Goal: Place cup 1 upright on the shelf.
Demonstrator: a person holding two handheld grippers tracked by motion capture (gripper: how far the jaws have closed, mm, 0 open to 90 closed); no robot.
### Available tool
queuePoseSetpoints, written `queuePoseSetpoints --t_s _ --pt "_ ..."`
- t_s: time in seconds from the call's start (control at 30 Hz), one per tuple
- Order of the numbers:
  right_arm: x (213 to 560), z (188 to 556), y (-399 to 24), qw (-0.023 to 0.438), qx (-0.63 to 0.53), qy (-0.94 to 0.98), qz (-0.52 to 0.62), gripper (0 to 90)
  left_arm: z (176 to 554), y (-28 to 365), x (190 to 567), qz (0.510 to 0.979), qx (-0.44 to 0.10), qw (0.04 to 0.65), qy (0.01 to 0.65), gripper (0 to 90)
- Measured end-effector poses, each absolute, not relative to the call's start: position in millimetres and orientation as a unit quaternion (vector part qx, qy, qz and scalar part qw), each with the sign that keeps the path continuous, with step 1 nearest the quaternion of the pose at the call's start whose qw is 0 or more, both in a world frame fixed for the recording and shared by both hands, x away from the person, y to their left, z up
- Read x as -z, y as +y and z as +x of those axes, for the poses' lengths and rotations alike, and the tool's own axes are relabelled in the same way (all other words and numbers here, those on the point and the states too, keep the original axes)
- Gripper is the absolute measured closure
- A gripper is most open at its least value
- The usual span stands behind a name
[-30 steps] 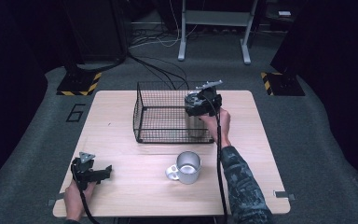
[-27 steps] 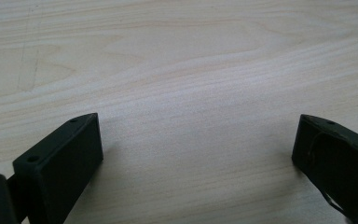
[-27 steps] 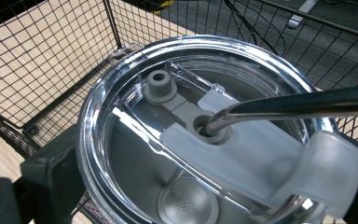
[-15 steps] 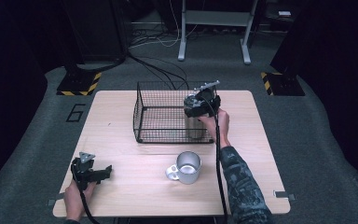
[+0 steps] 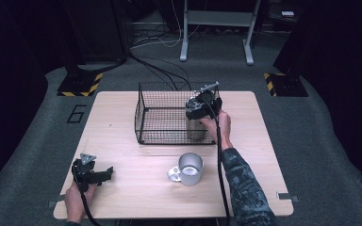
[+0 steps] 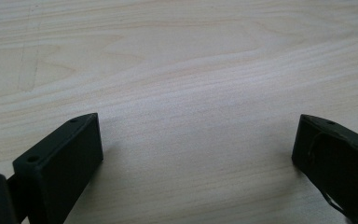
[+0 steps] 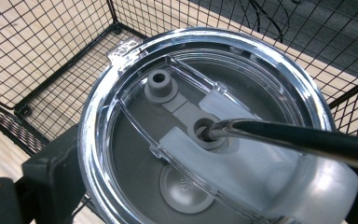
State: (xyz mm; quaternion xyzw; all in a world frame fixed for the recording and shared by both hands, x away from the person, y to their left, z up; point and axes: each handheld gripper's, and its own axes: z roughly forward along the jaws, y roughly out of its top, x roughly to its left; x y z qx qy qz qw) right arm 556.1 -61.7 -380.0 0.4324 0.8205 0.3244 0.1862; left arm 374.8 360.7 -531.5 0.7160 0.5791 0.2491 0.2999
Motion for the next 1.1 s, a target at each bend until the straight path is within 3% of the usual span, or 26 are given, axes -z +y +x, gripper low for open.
queuePoseSetpoints --t_s 0.77,1.1 --pt "376 558 -71 0.131 -0.322 0.831 0.434 0.0 375 360 532 0.712 -0.250 0.304 0.582 1.6" --pt "363 547 -80 0.132 -0.328 0.828 0.435 0.0 375 361 531 0.716 -0.249 0.300 0.579 1.6"
